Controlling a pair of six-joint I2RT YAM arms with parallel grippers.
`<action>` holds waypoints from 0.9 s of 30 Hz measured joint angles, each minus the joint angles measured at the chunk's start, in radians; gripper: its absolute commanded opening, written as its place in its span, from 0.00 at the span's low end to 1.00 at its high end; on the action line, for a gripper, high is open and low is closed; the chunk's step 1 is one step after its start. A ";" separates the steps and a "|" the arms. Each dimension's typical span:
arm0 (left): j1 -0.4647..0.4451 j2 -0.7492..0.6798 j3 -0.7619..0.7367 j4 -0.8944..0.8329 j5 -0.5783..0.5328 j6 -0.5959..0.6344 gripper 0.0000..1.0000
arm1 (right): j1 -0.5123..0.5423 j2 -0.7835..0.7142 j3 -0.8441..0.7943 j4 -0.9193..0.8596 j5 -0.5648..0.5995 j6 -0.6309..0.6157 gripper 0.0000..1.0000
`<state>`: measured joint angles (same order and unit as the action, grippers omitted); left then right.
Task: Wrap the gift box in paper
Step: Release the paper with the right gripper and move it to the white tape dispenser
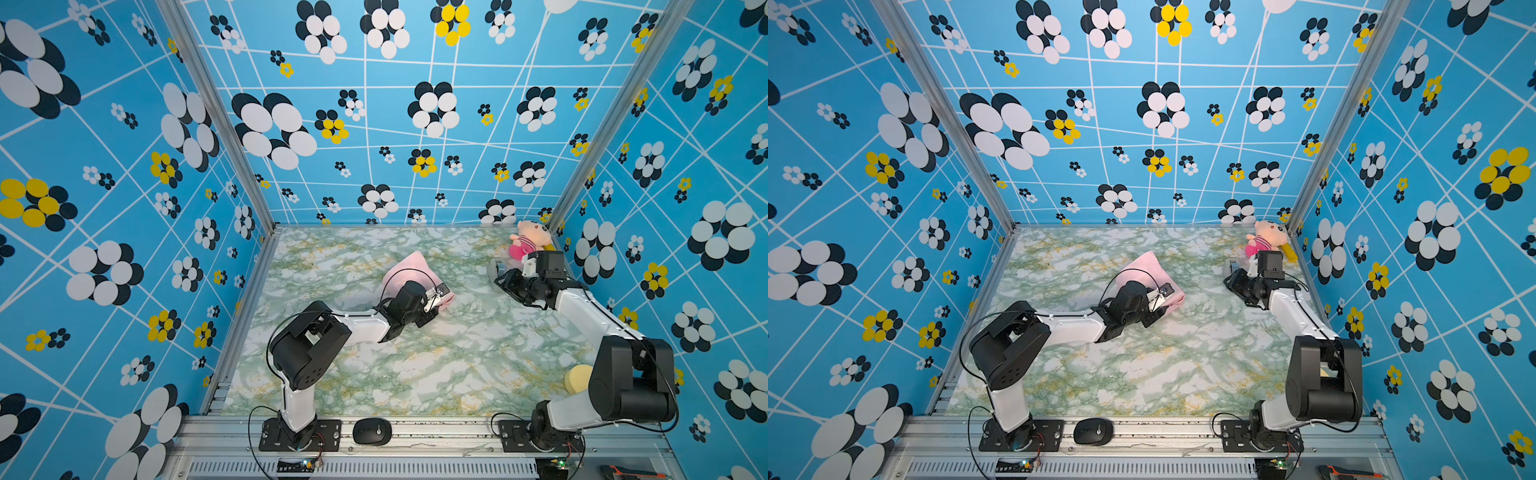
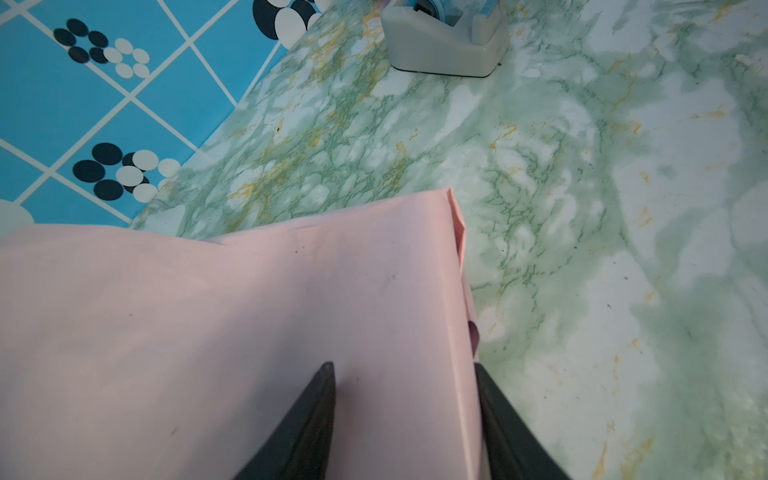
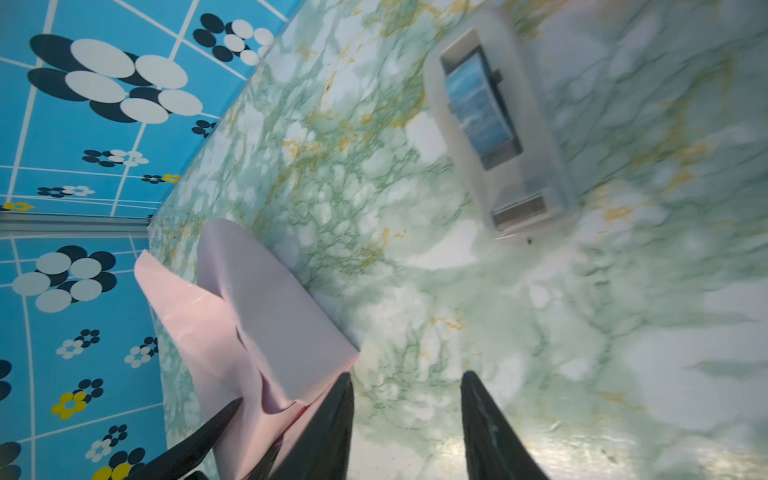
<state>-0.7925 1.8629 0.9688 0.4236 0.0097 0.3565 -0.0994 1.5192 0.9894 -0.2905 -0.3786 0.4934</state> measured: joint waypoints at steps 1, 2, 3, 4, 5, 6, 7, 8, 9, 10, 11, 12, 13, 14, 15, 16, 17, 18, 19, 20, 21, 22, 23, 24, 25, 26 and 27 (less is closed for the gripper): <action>0.001 0.000 0.000 0.000 0.002 -0.002 0.52 | -0.032 0.026 0.018 -0.003 -0.022 -0.021 0.41; 0.001 0.000 0.000 0.000 0.003 -0.004 0.52 | -0.065 0.057 0.038 0.000 -0.052 -0.044 0.41; 0.002 0.000 0.000 0.000 0.005 -0.005 0.52 | -0.091 0.083 0.053 0.009 -0.078 -0.063 0.41; 0.003 0.000 0.000 0.000 0.007 -0.006 0.52 | -0.115 0.112 0.068 0.018 -0.104 -0.086 0.40; 0.003 0.000 0.000 0.000 0.009 -0.006 0.52 | -0.134 0.140 0.085 0.021 -0.128 -0.111 0.40; 0.004 0.000 0.000 0.000 0.010 -0.006 0.52 | -0.145 0.167 0.102 0.023 -0.148 -0.132 0.40; 0.005 0.000 0.000 0.000 0.013 -0.006 0.52 | -0.154 0.196 0.124 0.023 -0.165 -0.158 0.40; 0.005 0.000 0.000 0.000 0.016 -0.006 0.52 | -0.159 0.232 0.157 0.016 -0.183 -0.188 0.40; 0.006 0.000 0.000 0.000 0.017 -0.006 0.52 | -0.161 0.260 0.184 0.010 -0.195 -0.209 0.40; 0.006 0.000 0.000 0.000 0.018 -0.007 0.52 | -0.161 0.294 0.217 0.010 -0.211 -0.233 0.39; 0.007 0.000 0.000 0.000 0.018 -0.008 0.52 | -0.161 0.326 0.245 0.010 -0.228 -0.255 0.39; 0.007 0.000 0.000 0.000 0.021 -0.009 0.52 | -0.161 0.351 0.265 0.011 -0.243 -0.273 0.39; 0.008 0.000 0.000 0.000 0.021 -0.009 0.52 | -0.161 0.373 0.278 0.013 -0.260 -0.288 0.39; 0.008 0.000 0.000 0.000 0.021 -0.010 0.52 | -0.161 0.390 0.286 0.013 -0.272 -0.300 0.39; 0.008 0.000 0.000 0.000 0.021 -0.010 0.52 | -0.161 0.405 0.291 0.012 -0.283 -0.309 0.39; 0.008 0.000 0.000 0.000 0.021 -0.010 0.52 | -0.161 0.420 0.298 0.009 -0.293 -0.320 0.39; 0.008 0.000 0.000 0.000 0.021 -0.010 0.52 | -0.161 0.434 0.305 0.008 -0.301 -0.329 0.39; 0.008 0.000 0.000 0.000 0.022 -0.010 0.52 | -0.161 0.446 0.313 0.007 -0.308 -0.338 0.39; 0.008 0.000 0.000 0.000 0.022 -0.010 0.52 | -0.161 0.459 0.322 0.004 -0.314 -0.346 0.39; 0.008 0.000 0.000 0.000 0.022 -0.010 0.52 | -0.161 0.469 0.332 0.001 -0.320 -0.353 0.39; 0.008 0.000 0.001 0.000 0.021 -0.010 0.52 | -0.161 0.476 0.337 0.000 -0.327 -0.358 0.38; 0.008 0.000 0.001 -0.001 0.021 -0.010 0.52 | -0.161 0.480 0.341 -0.005 -0.336 -0.364 0.38; 0.008 0.000 0.001 0.000 0.022 -0.012 0.52 | -0.161 0.483 0.343 -0.008 -0.343 -0.369 0.38; 0.008 0.000 0.001 0.000 0.021 -0.014 0.52 | -0.161 0.486 0.347 -0.014 -0.349 -0.372 0.38; 0.008 0.000 0.001 0.000 0.022 -0.016 0.52 | -0.161 0.490 0.350 -0.016 -0.355 -0.377 0.38; 0.009 0.000 0.001 0.000 0.022 -0.017 0.52 | -0.161 0.494 0.353 -0.018 -0.361 -0.380 0.37; 0.010 0.000 0.001 0.000 0.024 -0.017 0.52 | -0.161 0.497 0.355 -0.018 -0.364 -0.382 0.37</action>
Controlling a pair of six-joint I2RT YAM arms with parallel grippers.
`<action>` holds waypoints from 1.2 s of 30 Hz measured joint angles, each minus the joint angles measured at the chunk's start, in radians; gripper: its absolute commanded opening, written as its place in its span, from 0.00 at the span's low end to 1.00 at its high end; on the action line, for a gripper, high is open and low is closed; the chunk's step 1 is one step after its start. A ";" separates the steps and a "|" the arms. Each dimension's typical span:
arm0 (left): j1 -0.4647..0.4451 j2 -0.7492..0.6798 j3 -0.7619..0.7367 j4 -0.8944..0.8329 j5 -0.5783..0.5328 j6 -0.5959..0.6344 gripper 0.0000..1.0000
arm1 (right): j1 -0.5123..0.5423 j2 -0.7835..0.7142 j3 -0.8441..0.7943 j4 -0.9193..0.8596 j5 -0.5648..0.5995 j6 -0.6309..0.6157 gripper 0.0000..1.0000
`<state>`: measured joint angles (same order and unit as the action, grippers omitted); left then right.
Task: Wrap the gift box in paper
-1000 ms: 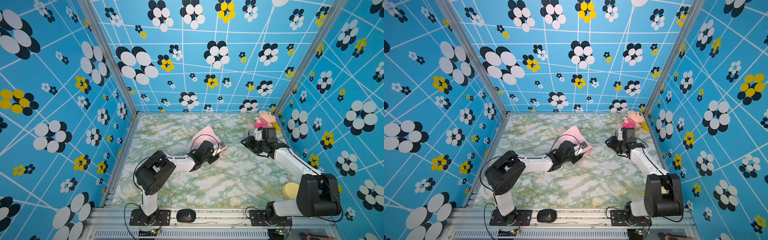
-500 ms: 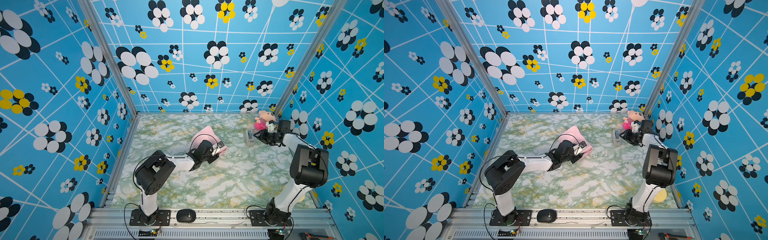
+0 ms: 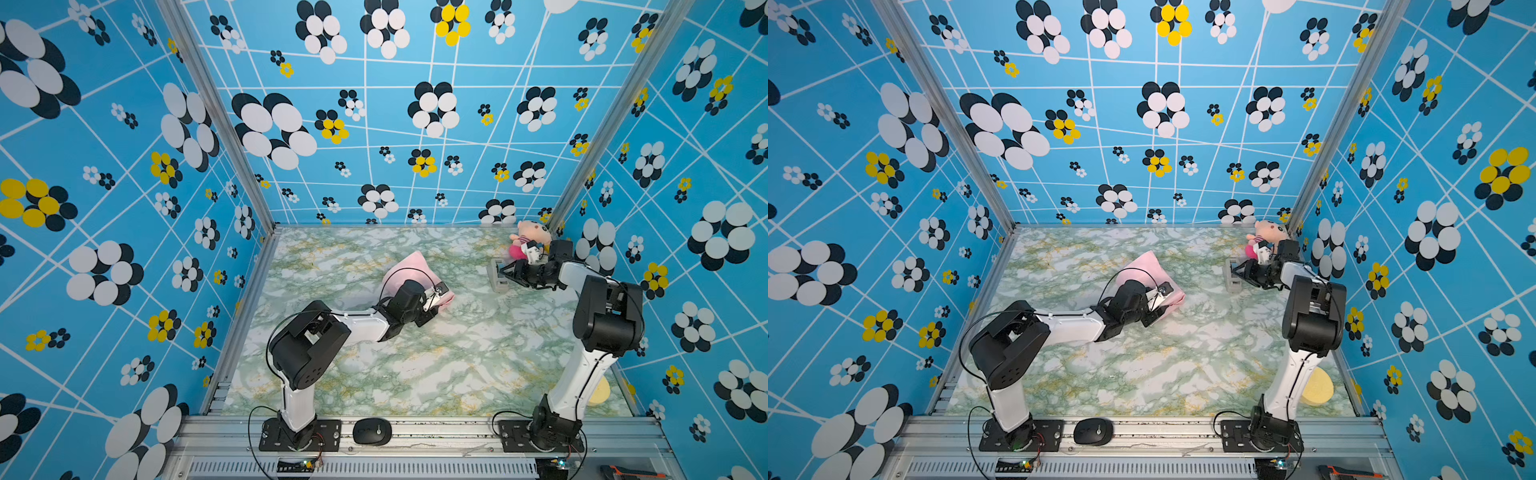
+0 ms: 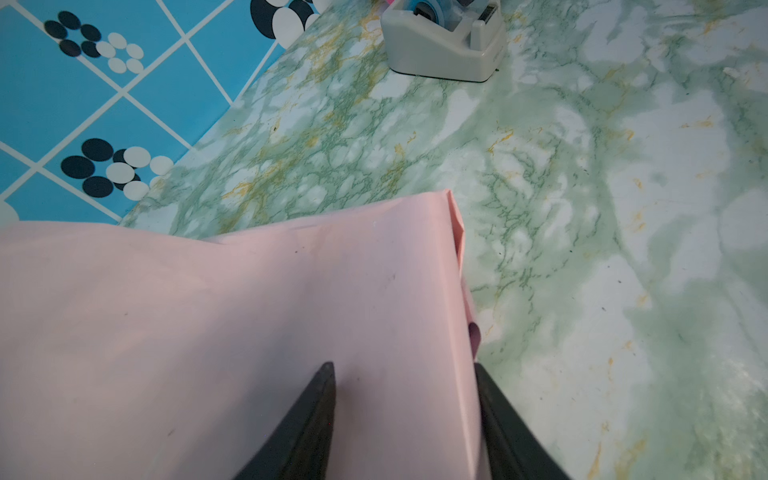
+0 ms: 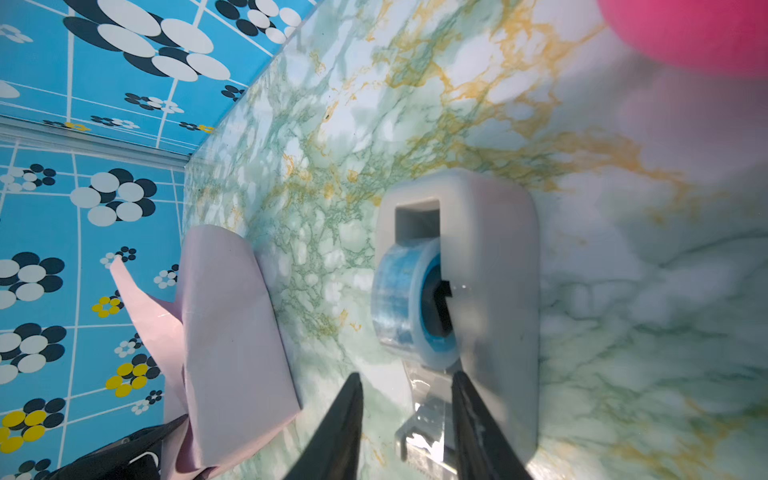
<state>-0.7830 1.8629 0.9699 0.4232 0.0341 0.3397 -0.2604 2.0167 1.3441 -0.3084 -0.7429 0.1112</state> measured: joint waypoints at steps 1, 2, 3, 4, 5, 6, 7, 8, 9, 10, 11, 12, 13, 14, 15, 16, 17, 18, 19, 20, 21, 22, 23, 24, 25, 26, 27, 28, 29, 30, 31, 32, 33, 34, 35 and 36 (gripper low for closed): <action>0.000 0.000 0.000 0.000 0.002 0.000 0.52 | 0.000 0.005 0.002 -0.001 -0.005 -0.002 0.37; 0.000 0.000 0.000 0.000 0.002 0.000 0.52 | 0.000 0.011 0.003 -0.003 -0.010 -0.004 0.37; 0.001 0.000 0.000 0.000 0.003 0.000 0.52 | 0.000 0.017 0.005 -0.003 -0.014 -0.005 0.37; 0.002 0.000 0.000 0.000 0.004 0.000 0.52 | 0.000 0.024 0.007 -0.005 -0.021 -0.008 0.37; 0.002 0.000 0.000 0.000 0.005 0.000 0.52 | 0.000 0.033 0.011 -0.011 -0.032 -0.009 0.36; 0.002 0.000 0.000 0.000 0.005 0.000 0.52 | 0.000 0.036 0.015 -0.016 -0.040 -0.012 0.35; 0.002 0.000 0.000 0.000 0.005 0.000 0.52 | 0.000 0.039 0.019 -0.021 -0.044 -0.016 0.35; 0.002 0.000 0.000 0.000 0.005 0.000 0.52 | -0.001 0.042 0.025 -0.026 -0.048 -0.020 0.34; 0.002 0.000 0.000 0.000 0.005 0.000 0.52 | -0.001 0.044 0.029 -0.030 -0.050 -0.023 0.34; 0.002 0.000 0.000 0.000 0.006 -0.001 0.52 | -0.002 0.047 0.032 -0.036 -0.053 -0.024 0.32; 0.002 0.000 0.000 0.000 0.006 -0.001 0.52 | -0.002 0.049 0.036 -0.042 -0.053 -0.027 0.32; 0.002 0.000 0.000 0.000 0.006 -0.002 0.52 | -0.003 0.051 0.039 -0.048 -0.053 -0.029 0.31; 0.002 0.000 0.000 0.000 0.007 -0.003 0.52 | -0.003 0.054 0.044 -0.053 -0.053 -0.031 0.29; 0.003 0.000 0.000 0.000 0.008 -0.004 0.51 | -0.004 0.058 0.049 -0.058 -0.053 -0.035 0.27; 0.003 0.000 0.000 0.000 0.008 -0.004 0.51 | -0.005 0.061 0.052 -0.063 -0.053 -0.036 0.26; 0.003 0.000 0.000 0.000 0.008 -0.004 0.51 | -0.006 0.063 0.055 -0.068 -0.053 -0.039 0.25; 0.003 0.000 0.000 0.000 0.008 -0.004 0.51 | -0.007 0.064 0.057 -0.072 -0.053 -0.043 0.22; 0.003 0.000 0.000 0.000 0.008 -0.004 0.51 | -0.008 0.066 0.058 -0.075 -0.053 -0.046 0.21; 0.003 0.000 0.000 0.000 0.008 -0.004 0.51 | -0.009 0.068 0.060 -0.077 -0.053 -0.049 0.19; 0.003 0.000 0.000 0.000 0.008 -0.004 0.51 | -0.010 0.070 0.060 -0.078 -0.053 -0.049 0.17; 0.003 0.000 0.000 0.000 0.008 -0.004 0.51 | -0.011 0.071 0.060 -0.078 -0.053 -0.049 0.16; 0.003 0.000 0.000 0.000 0.008 -0.004 0.51 | -0.012 0.073 0.060 -0.078 -0.053 -0.049 0.15; 0.003 0.000 0.000 0.000 0.008 -0.004 0.51 | -0.013 0.075 0.061 -0.078 -0.055 -0.049 0.15; 0.003 0.000 0.000 0.000 0.008 -0.004 0.51 | -0.013 0.077 0.062 -0.079 -0.056 -0.049 0.15; 0.003 0.000 0.000 0.000 0.008 -0.004 0.51 | -0.014 0.078 0.064 -0.081 -0.057 -0.049 0.15; 0.003 0.000 0.000 0.000 0.008 -0.004 0.51 | -0.014 0.079 0.066 -0.082 -0.060 -0.049 0.15; 0.003 0.000 0.000 0.000 0.008 -0.004 0.51 | -0.014 0.080 0.066 -0.083 -0.061 -0.049 0.15; 0.003 0.000 0.000 0.000 0.008 -0.004 0.51 | -0.015 0.082 0.068 -0.085 -0.064 -0.049 0.15; 0.003 0.000 0.000 0.000 0.008 -0.004 0.51 | -0.015 0.085 0.071 -0.087 -0.072 -0.049 0.15; 0.003 0.000 0.000 0.000 0.009 -0.004 0.51 | -0.016 0.089 0.075 -0.089 -0.079 -0.049 0.14; 0.003 0.000 0.000 0.000 0.009 -0.004 0.51 | -0.017 0.094 0.080 -0.093 -0.085 -0.049 0.13; 0.004 0.000 0.000 0.000 0.010 -0.004 0.51 | -0.018 0.098 0.085 -0.098 -0.090 -0.049 0.12; 0.004 0.000 0.000 0.000 0.011 -0.004 0.51 | -0.019 0.102 0.089 -0.102 -0.095 -0.049 0.11; 0.004 0.000 0.000 0.000 0.011 -0.004 0.51 | -0.021 0.104 0.090 -0.104 -0.099 -0.049 0.10; 0.004 0.000 0.000 0.000 0.011 -0.004 0.51 | -0.023 0.106 0.091 -0.105 -0.103 -0.049 0.09; 0.004 0.000 0.000 0.000 0.011 -0.004 0.51 | -0.024 0.107 0.091 -0.105 -0.108 -0.049 0.07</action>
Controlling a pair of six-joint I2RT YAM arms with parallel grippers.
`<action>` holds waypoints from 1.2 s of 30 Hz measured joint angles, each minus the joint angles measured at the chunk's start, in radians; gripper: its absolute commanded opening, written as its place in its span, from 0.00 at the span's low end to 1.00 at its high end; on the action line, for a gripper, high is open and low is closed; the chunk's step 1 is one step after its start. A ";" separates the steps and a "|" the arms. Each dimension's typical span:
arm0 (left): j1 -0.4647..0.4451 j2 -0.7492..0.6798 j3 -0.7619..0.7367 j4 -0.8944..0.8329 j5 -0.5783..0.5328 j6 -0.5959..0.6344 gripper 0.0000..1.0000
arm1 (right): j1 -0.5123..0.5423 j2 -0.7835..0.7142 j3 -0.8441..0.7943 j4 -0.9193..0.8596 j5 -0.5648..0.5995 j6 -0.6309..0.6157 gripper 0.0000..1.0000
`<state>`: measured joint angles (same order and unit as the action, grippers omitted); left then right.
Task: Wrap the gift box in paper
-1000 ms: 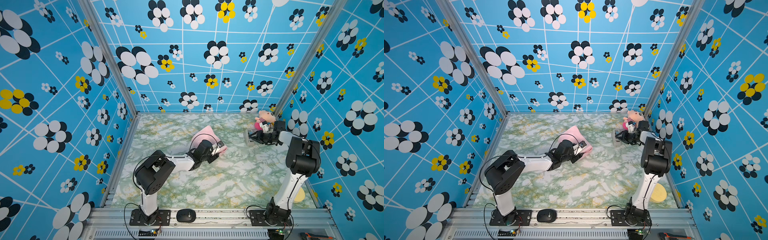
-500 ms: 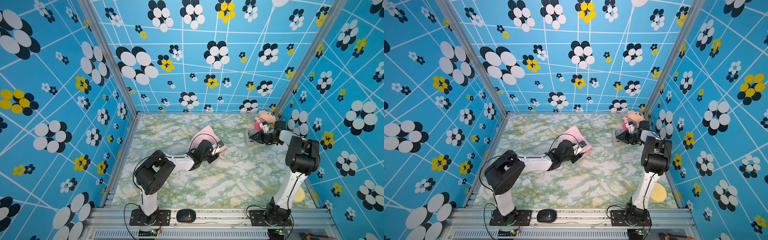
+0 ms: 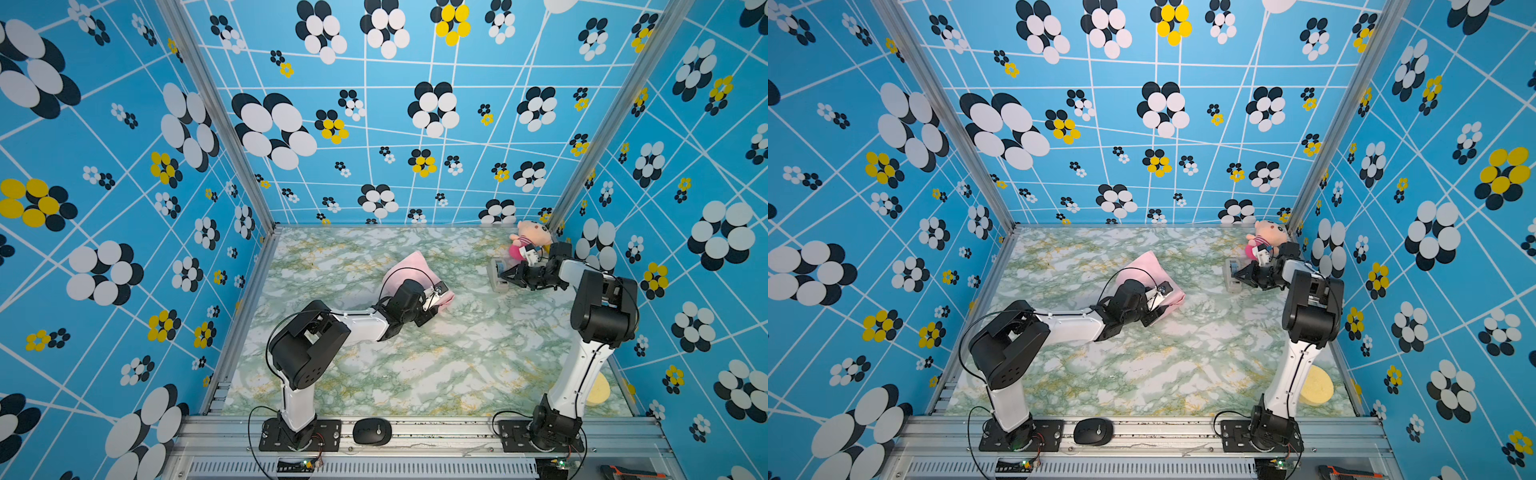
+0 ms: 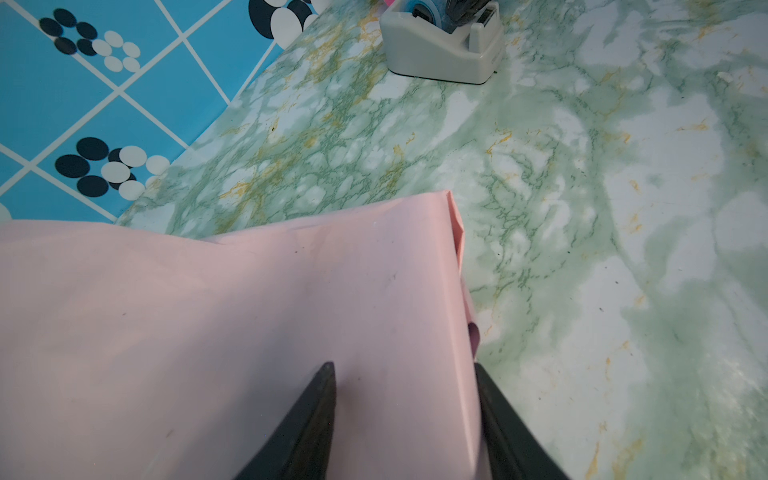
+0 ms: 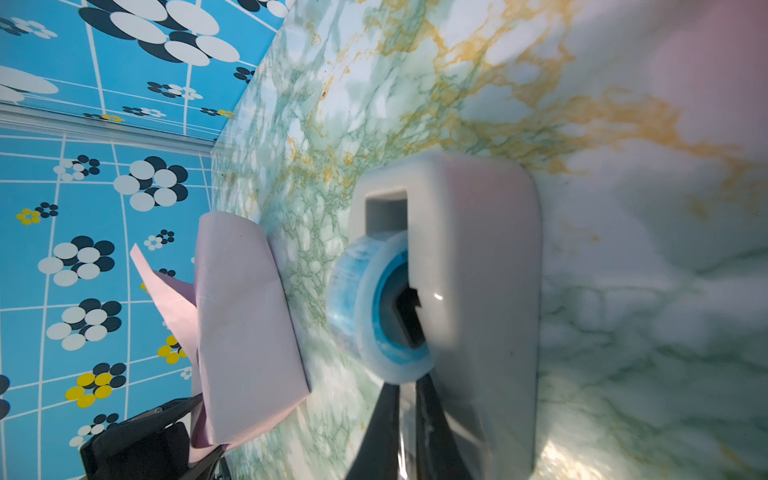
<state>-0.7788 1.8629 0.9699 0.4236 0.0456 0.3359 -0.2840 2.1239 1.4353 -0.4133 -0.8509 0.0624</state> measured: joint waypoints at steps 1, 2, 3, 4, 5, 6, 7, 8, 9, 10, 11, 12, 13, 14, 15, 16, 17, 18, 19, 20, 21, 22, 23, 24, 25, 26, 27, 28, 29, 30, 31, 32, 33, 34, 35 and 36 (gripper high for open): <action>0.000 0.000 0.000 0.000 0.000 0.000 0.51 | 0.000 0.000 0.000 -0.002 -0.005 0.000 0.05; 0.000 0.000 0.000 0.000 0.000 0.000 0.51 | 0.002 0.000 0.000 -0.003 -0.010 0.000 0.04; 0.000 0.000 0.000 0.000 0.000 0.000 0.51 | 0.002 0.000 0.000 -0.005 -0.012 0.000 0.02; 0.000 0.000 0.000 0.000 0.000 0.000 0.51 | 0.002 0.000 0.000 -0.007 -0.016 0.001 0.01; 0.000 0.000 0.000 0.000 0.000 0.000 0.51 | 0.002 0.000 0.000 -0.007 -0.016 0.002 0.00; 0.000 0.000 0.000 0.000 0.000 0.000 0.51 | 0.002 0.000 0.000 -0.007 -0.018 0.002 0.00; 0.000 0.000 0.000 0.000 0.000 0.000 0.51 | 0.002 0.000 0.000 -0.007 -0.019 0.003 0.00; 0.000 0.000 0.000 0.000 0.000 0.000 0.51 | 0.002 -0.001 0.000 -0.007 -0.021 0.005 0.00; 0.000 0.000 0.000 0.000 0.000 0.000 0.51 | 0.002 -0.002 0.000 -0.008 -0.022 0.005 0.00; 0.000 0.000 0.000 0.000 0.000 0.000 0.51 | 0.002 -0.002 0.000 -0.011 -0.023 0.005 0.00; 0.000 0.000 0.000 0.000 0.000 0.000 0.51 | 0.002 -0.004 0.000 -0.013 -0.023 0.005 0.00; 0.000 0.000 0.000 0.000 0.000 0.000 0.51 | 0.002 -0.005 0.000 -0.017 -0.024 0.006 0.00; 0.000 0.000 0.001 -0.001 0.000 0.000 0.51 | 0.002 -0.006 0.000 -0.019 -0.024 0.008 0.00; 0.000 0.000 0.001 -0.001 0.000 0.000 0.51 | 0.002 -0.008 0.000 -0.022 -0.025 0.009 0.00; 0.000 0.000 0.001 -0.001 0.000 0.000 0.51 | 0.002 -0.009 0.000 -0.024 -0.027 0.014 0.00; 0.000 0.000 0.001 -0.001 0.000 0.000 0.51 | 0.002 -0.009 0.000 -0.024 -0.030 0.020 0.00; 0.000 0.000 0.001 -0.001 0.000 0.000 0.51 | 0.001 -0.009 0.000 -0.025 -0.034 0.027 0.00; 0.001 0.000 0.001 -0.001 0.000 0.000 0.51 | -0.001 -0.009 0.000 -0.025 -0.039 0.035 0.00; 0.001 0.000 0.001 -0.001 0.000 0.000 0.51 | -0.002 -0.010 0.000 -0.025 -0.042 0.041 0.00; 0.001 0.000 0.001 -0.001 0.000 0.000 0.51 | -0.003 -0.010 0.000 -0.026 -0.047 0.048 0.00; 0.001 0.000 0.001 -0.001 0.000 0.000 0.51 | -0.003 -0.010 0.000 -0.026 -0.050 0.055 0.00; 0.001 0.000 0.001 -0.001 0.000 0.000 0.51 | -0.005 -0.010 0.000 -0.026 -0.053 0.060 0.00; 0.001 0.000 0.001 -0.001 0.000 0.000 0.51 | -0.005 -0.011 0.000 -0.026 -0.055 0.067 0.00; 0.001 0.000 0.001 -0.001 0.000 0.000 0.51 | -0.006 -0.012 0.000 -0.026 -0.057 0.075 0.00; 0.001 0.000 0.001 -0.001 0.000 0.000 0.51 | -0.006 -0.014 0.000 -0.026 -0.059 0.082 0.00; 0.001 0.000 0.001 -0.001 0.000 0.000 0.51 | -0.006 -0.018 -0.001 -0.026 -0.061 0.089 0.00; 0.001 0.000 0.001 -0.001 0.000 0.000 0.51 | -0.006 -0.022 -0.003 -0.026 -0.063 0.097 0.00; 0.001 0.000 0.001 -0.001 0.000 0.000 0.51 | -0.007 -0.025 -0.004 -0.027 -0.064 0.104 0.00; 0.001 0.000 0.001 -0.001 0.000 0.000 0.51 | -0.008 -0.029 -0.004 -0.027 -0.068 0.111 0.00; 0.001 0.000 0.001 -0.001 0.000 0.000 0.51 | -0.008 -0.034 -0.004 -0.029 -0.078 0.115 0.00; 0.001 0.000 0.001 -0.001 0.000 0.000 0.51 | -0.009 -0.040 -0.004 -0.032 -0.084 0.121 0.00; 0.001 0.000 0.001 -0.001 0.000 0.000 0.51 | -0.010 -0.050 -0.004 -0.036 -0.092 0.128 0.00; 0.001 0.000 0.001 -0.001 0.000 0.000 0.51 | -0.012 -0.059 -0.004 -0.042 -0.097 0.132 0.00; 0.001 0.000 0.001 -0.001 0.000 0.000 0.51 | -0.014 -0.069 -0.004 -0.050 -0.099 0.134 0.00; 0.001 0.000 0.001 -0.001 0.000 0.000 0.51 | -0.016 -0.077 -0.004 -0.059 -0.101 0.136 0.00; 0.001 0.000 0.001 -0.001 0.000 0.000 0.51 | -0.018 -0.084 -0.004 -0.069 -0.102 0.137 0.00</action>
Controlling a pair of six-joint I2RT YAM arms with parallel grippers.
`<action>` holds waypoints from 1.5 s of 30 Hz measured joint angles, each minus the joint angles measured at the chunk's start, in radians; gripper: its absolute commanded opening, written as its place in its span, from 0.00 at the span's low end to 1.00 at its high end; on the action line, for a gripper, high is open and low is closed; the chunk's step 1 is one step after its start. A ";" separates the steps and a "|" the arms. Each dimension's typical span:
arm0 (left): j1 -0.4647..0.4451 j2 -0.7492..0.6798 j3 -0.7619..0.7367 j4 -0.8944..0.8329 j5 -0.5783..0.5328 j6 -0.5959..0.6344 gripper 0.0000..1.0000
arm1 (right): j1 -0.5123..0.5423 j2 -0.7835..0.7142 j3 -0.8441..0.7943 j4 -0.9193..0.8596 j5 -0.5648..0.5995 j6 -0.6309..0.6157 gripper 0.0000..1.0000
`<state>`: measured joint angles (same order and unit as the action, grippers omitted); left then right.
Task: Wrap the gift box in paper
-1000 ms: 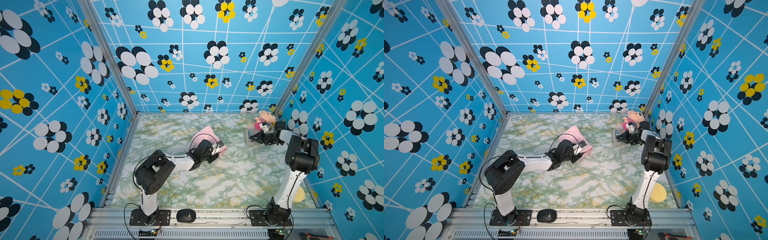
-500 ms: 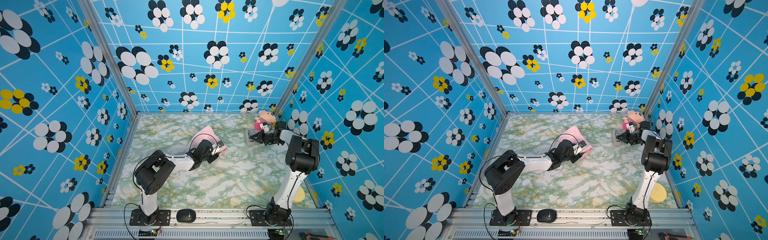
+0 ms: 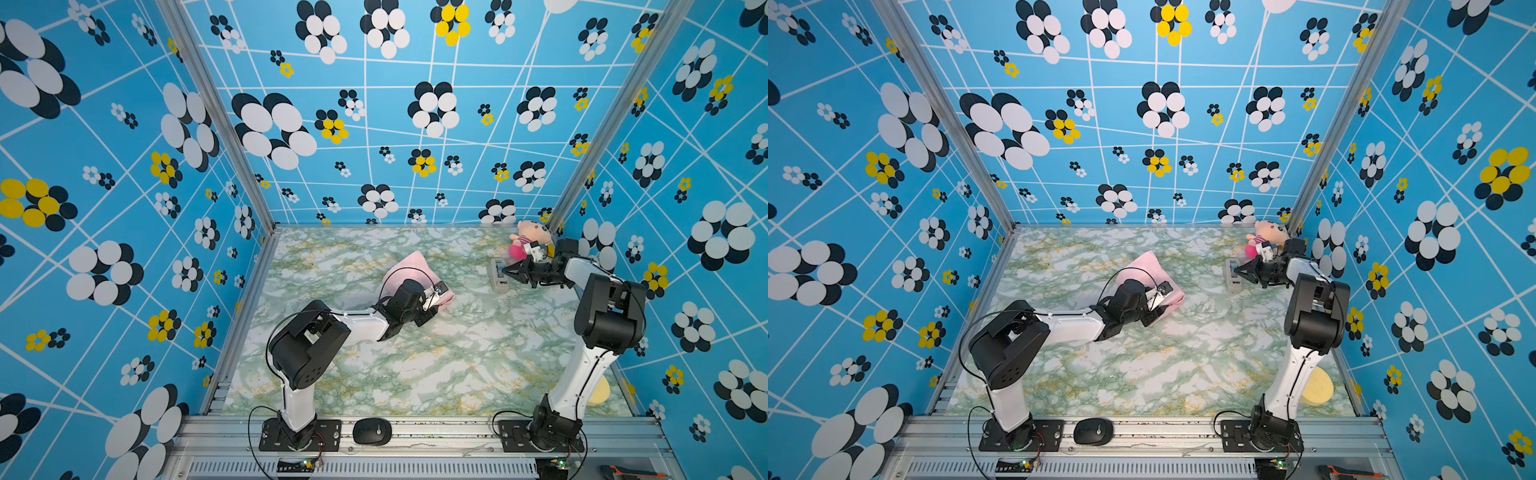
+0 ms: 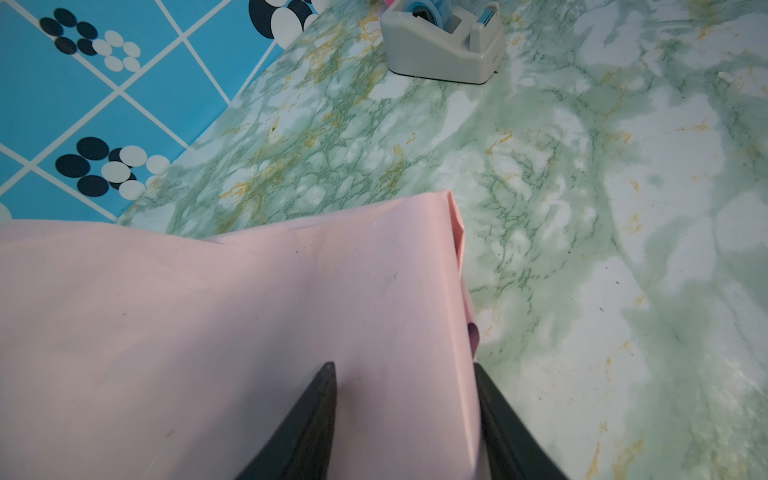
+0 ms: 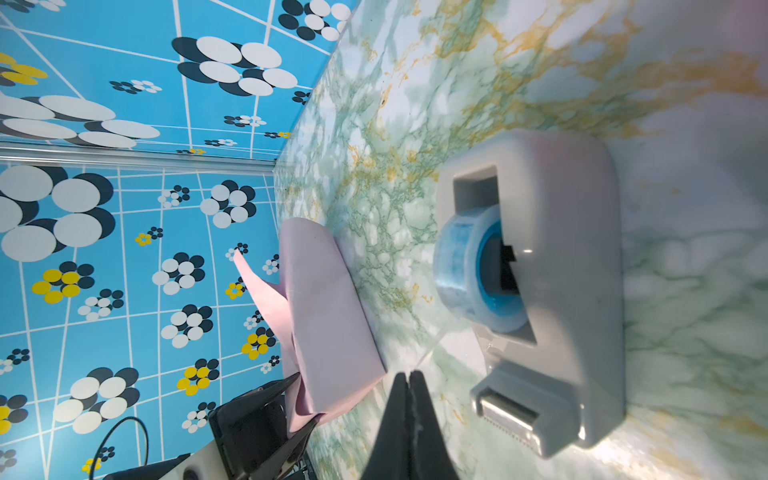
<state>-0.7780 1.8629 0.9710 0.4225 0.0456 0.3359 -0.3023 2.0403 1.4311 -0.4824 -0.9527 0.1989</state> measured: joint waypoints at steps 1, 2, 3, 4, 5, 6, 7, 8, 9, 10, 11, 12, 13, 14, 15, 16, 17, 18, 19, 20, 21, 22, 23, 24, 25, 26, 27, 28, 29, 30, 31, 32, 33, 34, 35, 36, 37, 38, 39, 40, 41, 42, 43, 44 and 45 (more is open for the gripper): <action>0.000 0.000 0.000 0.000 0.000 0.000 0.51 | -0.002 -0.005 -0.002 -0.007 0.000 0.000 0.00; 0.000 0.000 0.000 0.000 0.000 0.000 0.50 | -0.005 -0.012 -0.009 -0.013 0.000 0.000 0.00; 0.000 0.000 0.000 0.000 0.000 0.000 0.51 | -0.007 -0.019 -0.018 -0.019 0.000 0.000 0.00; 0.000 0.000 0.001 -0.001 0.000 0.000 0.50 | -0.009 -0.026 -0.029 -0.028 0.000 -0.001 0.00; 0.000 0.000 0.001 -0.001 0.000 0.000 0.51 | -0.011 -0.032 -0.040 -0.037 0.001 -0.001 0.00; 0.000 0.000 0.001 -0.001 0.000 0.000 0.50 | -0.013 -0.039 -0.055 -0.044 0.002 -0.002 0.00; 0.000 0.000 0.001 -0.002 0.000 0.000 0.51 | -0.013 -0.043 -0.066 -0.051 0.004 -0.003 0.00; 0.000 0.000 0.001 -0.002 0.000 0.000 0.51 | -0.013 -0.047 -0.077 -0.061 0.006 -0.004 0.00; 0.000 0.000 0.001 -0.002 0.000 0.000 0.51 | -0.013 -0.048 -0.086 -0.071 0.010 -0.005 0.00; 0.000 0.000 0.001 -0.002 0.000 0.000 0.51 | -0.013 -0.048 -0.092 -0.077 0.013 -0.008 0.00; 0.001 0.000 0.003 -0.002 0.000 0.000 0.51 | -0.013 -0.050 -0.100 -0.085 0.021 -0.011 0.00; 0.001 0.001 0.003 -0.003 0.000 0.000 0.51 | -0.013 -0.053 -0.108 -0.088 0.029 -0.013 0.00; 0.001 0.001 0.004 -0.005 0.000 0.000 0.51 | -0.013 -0.056 -0.116 -0.089 0.036 -0.016 0.00; 0.001 0.001 0.005 -0.006 0.000 0.000 0.51 | -0.014 -0.060 -0.123 -0.090 0.043 -0.017 0.00; 0.001 0.001 0.005 -0.007 0.000 0.000 0.51 | -0.014 -0.064 -0.128 -0.093 0.052 -0.019 0.00; 0.001 0.001 0.005 -0.007 0.000 0.000 0.51 | -0.014 -0.068 -0.129 -0.100 0.060 -0.020 0.00; 0.001 0.001 0.005 -0.007 0.000 0.000 0.50 | -0.014 -0.072 -0.129 -0.110 0.072 -0.023 0.06; 0.001 0.001 0.005 -0.007 0.000 0.000 0.50 | -0.015 -0.076 -0.129 -0.117 0.088 -0.027 0.16; 0.001 0.001 0.005 -0.007 0.000 0.000 0.50 | -0.015 -0.080 -0.130 -0.121 0.098 -0.028 0.25; 0.001 0.001 0.005 -0.007 0.000 0.000 0.50 | -0.015 -0.087 -0.134 -0.124 0.111 -0.034 0.31; 0.001 0.001 0.005 -0.007 0.000 0.000 0.51 | -0.015 -0.095 -0.140 -0.127 0.117 -0.040 0.34; 0.001 0.001 0.005 -0.007 0.000 0.000 0.50 | -0.015 -0.103 -0.145 -0.131 0.122 -0.039 0.35; 0.001 0.001 0.005 -0.007 0.000 0.000 0.51 | -0.015 -0.110 -0.147 -0.135 0.126 -0.039 0.36; 0.001 0.001 0.006 -0.007 0.000 0.000 0.50 | -0.015 -0.116 -0.147 -0.133 0.127 -0.039 0.36; 0.001 0.001 0.006 -0.007 0.000 0.000 0.50 | -0.015 -0.122 -0.146 -0.130 0.130 -0.038 0.36; 0.001 0.001 0.005 -0.007 0.000 0.000 0.50 | -0.015 -0.127 -0.143 -0.128 0.133 -0.041 0.36; 0.001 0.001 0.006 -0.007 0.000 0.000 0.50 | -0.015 -0.130 -0.135 -0.123 0.134 -0.042 0.37; 0.001 0.001 0.006 -0.007 0.000 0.000 0.50 | -0.015 -0.131 -0.128 -0.116 0.134 -0.045 0.37; 0.001 0.001 0.006 -0.007 0.000 0.000 0.50 | -0.015 -0.131 -0.114 -0.106 0.135 -0.050 0.37; 0.001 0.001 0.006 -0.007 0.000 0.000 0.50 | -0.015 -0.131 -0.100 -0.097 0.134 -0.053 0.37; 0.001 0.001 0.006 -0.008 0.000 0.000 0.50 | -0.015 -0.131 -0.087 -0.089 0.133 -0.057 0.37; 0.001 0.001 0.006 -0.008 0.000 0.000 0.50 | -0.015 -0.129 -0.069 -0.082 0.133 -0.060 0.37; 0.001 0.001 0.006 -0.008 0.000 0.000 0.50 | -0.015 -0.124 -0.050 -0.077 0.132 -0.064 0.37; 0.001 0.001 0.006 -0.008 0.000 0.000 0.50 | -0.015 -0.117 -0.031 -0.073 0.130 -0.068 0.37; 0.001 0.001 0.006 -0.008 0.000 0.000 0.50 | -0.015 -0.108 -0.014 -0.063 0.126 -0.073 0.38; 0.001 0.001 0.006 -0.008 0.000 0.000 0.50 | -0.015 -0.097 0.002 -0.056 0.122 -0.078 0.38; 0.001 0.001 0.006 -0.008 0.000 0.000 0.50 | -0.015 -0.084 0.014 -0.051 0.117 -0.084 0.38; 0.001 0.001 0.006 -0.008 0.000 0.000 0.50 | -0.015 -0.070 0.025 -0.050 0.112 -0.090 0.39; 0.001 0.001 0.006 -0.008 0.000 0.000 0.50 | -0.015 -0.055 0.033 -0.048 0.109 -0.097 0.39; 0.001 0.001 0.006 -0.008 0.000 0.000 0.50 | -0.015 -0.041 0.037 -0.048 0.107 -0.104 0.39; 0.001 0.001 0.006 -0.008 0.000 0.000 0.50 | -0.015 -0.027 0.038 -0.049 0.105 -0.111 0.39; 0.001 0.001 0.006 -0.008 0.000 0.000 0.50 | -0.015 -0.013 0.038 -0.050 0.102 -0.115 0.39; 0.001 0.001 0.006 -0.008 0.000 0.000 0.50 | -0.015 -0.001 0.038 -0.050 0.100 -0.119 0.39; 0.001 0.001 0.006 -0.008 0.000 0.000 0.50 | -0.014 0.013 0.039 -0.050 0.097 -0.127 0.39; 0.001 0.001 0.006 -0.008 0.000 0.000 0.50 | -0.014 0.025 0.040 -0.050 0.094 -0.134 0.39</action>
<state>-0.7769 1.8641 0.9775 0.4145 0.0460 0.3359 -0.3164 2.0655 1.4708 -0.5327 -0.8589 0.0654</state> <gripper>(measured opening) 0.504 0.392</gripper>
